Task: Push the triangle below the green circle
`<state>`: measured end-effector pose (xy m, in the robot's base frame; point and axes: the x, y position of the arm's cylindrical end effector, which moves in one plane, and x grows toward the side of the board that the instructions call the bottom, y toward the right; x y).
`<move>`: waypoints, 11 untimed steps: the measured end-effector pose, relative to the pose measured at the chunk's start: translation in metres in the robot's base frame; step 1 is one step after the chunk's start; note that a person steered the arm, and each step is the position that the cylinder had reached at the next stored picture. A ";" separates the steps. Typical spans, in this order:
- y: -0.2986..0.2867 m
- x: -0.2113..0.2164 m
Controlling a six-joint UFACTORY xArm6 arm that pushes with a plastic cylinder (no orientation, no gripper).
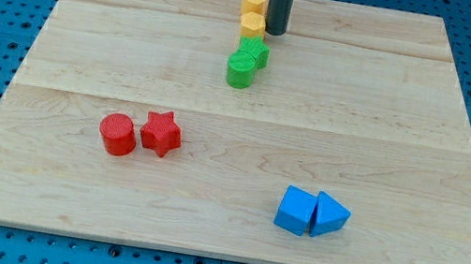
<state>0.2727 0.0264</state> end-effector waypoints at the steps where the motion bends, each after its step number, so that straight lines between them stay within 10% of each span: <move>1: 0.024 0.000; 3: 0.186 0.187; 4: 0.211 0.309; 5: 0.128 0.333; 11: 0.038 0.225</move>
